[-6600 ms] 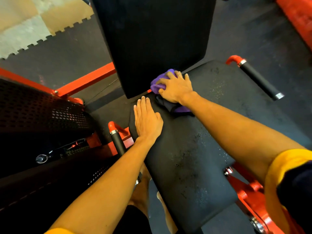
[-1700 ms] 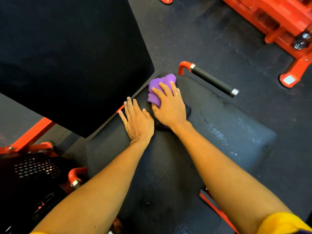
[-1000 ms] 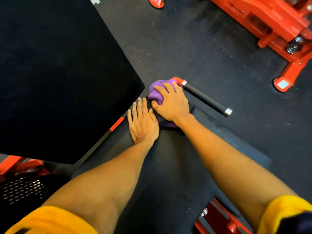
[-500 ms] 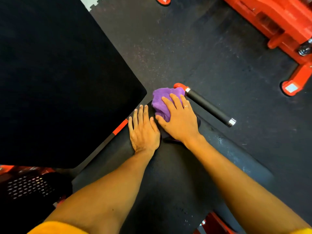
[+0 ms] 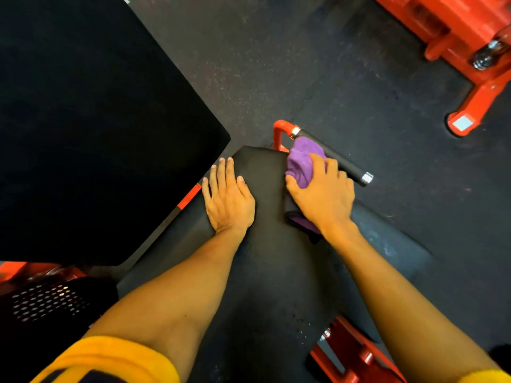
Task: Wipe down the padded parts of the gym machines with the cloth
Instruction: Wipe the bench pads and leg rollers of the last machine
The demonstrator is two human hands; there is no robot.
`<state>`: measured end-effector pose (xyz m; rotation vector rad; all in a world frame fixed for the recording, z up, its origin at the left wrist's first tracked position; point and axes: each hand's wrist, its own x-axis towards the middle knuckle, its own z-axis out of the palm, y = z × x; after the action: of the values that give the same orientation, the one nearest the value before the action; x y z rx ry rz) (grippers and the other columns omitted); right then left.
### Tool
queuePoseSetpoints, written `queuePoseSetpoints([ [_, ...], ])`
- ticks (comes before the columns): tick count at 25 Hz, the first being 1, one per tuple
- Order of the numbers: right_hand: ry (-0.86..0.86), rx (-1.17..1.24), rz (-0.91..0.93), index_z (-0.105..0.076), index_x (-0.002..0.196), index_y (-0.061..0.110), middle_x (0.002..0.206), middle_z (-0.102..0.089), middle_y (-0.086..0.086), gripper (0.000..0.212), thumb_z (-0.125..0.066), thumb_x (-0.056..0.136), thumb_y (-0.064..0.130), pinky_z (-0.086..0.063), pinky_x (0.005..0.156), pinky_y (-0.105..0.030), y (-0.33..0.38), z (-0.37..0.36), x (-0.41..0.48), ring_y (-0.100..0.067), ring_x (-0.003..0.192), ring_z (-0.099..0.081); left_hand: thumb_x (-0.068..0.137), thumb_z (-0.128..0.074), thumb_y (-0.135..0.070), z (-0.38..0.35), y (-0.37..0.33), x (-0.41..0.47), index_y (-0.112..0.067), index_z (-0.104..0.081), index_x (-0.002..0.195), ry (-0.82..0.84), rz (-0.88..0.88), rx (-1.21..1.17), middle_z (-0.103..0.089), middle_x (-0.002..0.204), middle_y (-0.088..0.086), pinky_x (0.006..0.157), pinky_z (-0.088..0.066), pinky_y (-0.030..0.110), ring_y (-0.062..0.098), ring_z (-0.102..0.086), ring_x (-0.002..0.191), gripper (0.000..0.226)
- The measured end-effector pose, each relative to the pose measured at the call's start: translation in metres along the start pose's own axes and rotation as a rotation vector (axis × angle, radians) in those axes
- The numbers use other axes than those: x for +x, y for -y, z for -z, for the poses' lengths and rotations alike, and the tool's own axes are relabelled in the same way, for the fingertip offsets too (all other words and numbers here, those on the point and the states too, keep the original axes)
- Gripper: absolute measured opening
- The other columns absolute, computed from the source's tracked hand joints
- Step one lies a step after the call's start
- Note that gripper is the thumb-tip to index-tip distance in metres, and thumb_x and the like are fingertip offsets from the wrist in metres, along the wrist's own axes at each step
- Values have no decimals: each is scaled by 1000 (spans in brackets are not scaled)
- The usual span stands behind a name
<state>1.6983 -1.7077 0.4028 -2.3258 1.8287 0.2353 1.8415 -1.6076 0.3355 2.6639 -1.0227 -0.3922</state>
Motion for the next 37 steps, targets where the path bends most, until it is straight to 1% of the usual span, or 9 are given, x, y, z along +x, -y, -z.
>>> queuePoseSetpoints([
  [2,-23,8,-67,-53,138,18,128,-56,-14,71,-49,86,66,-41,95,-47,-1,-5,0,-42,109,-56,104,-23,-36,-1,0,-2,-19,-35,157,6,3,4,-35,163,0,125,-18,44,20,-28,152,57],
  [8,113,66,116,-52,139,18,143,-50,-13,59,-49,91,53,-36,105,-49,70,-19,43,-43,123,-48,103,-19,-37,2,0,-1,-19,-33,157,17,-13,3,-35,163,1,125,-17,44,20,-27,152,59],
  [13,-126,84,25,-55,138,15,149,-49,-15,63,-49,83,46,-42,102,-49,0,-17,-22,-44,124,-51,101,-16,-39,4,-3,-2,-18,-33,157,29,-1,-17,-35,163,1,124,-17,44,20,-27,152,62],
  [17,-52,90,-53,-49,147,13,159,-39,-17,71,-45,85,47,-27,118,-54,12,-11,-22,-51,141,-34,103,-21,-37,3,-2,-1,-18,-33,157,31,-14,-14,-35,163,1,124,-17,45,21,-28,152,58],
  [20,30,71,132,-36,158,18,168,-23,-12,73,-51,93,46,-9,126,-54,37,-15,-27,-49,153,-11,106,-27,-33,4,-1,0,-18,-31,158,47,-23,-17,-33,164,2,125,-14,45,22,-24,153,55],
  [23,-33,69,329,-41,156,16,166,-29,-12,74,-58,90,44,-15,126,-55,21,-22,-81,-45,154,-14,107,-28,-32,8,-1,1,-15,-26,159,81,-46,-26,-27,166,4,127,-9,46,23,-18,155,55],
  [25,-26,61,363,-44,155,18,166,-32,-9,73,-49,88,47,-20,125,-55,-1,-25,-121,-41,154,-19,108,-29,-30,11,1,-4,-14,-26,159,91,-130,-12,-25,167,5,127,-8,47,23,-16,156,54],
  [32,28,139,-108,-28,161,33,172,-9,-2,66,-48,100,45,-1,126,-52,-16,3,-68,-39,157,0,108,-31,-30,21,14,-54,-14,-21,161,152,-315,-38,-14,170,4,128,0,44,21,-6,157,56],
  [37,8,89,228,-36,159,28,170,-20,-4,67,-52,97,46,-6,127,-54,-9,-14,-150,-37,157,-6,108,-32,-28,23,16,-70,-15,-21,161,166,-338,-31,-14,170,4,128,0,43,20,-5,157,56],
])
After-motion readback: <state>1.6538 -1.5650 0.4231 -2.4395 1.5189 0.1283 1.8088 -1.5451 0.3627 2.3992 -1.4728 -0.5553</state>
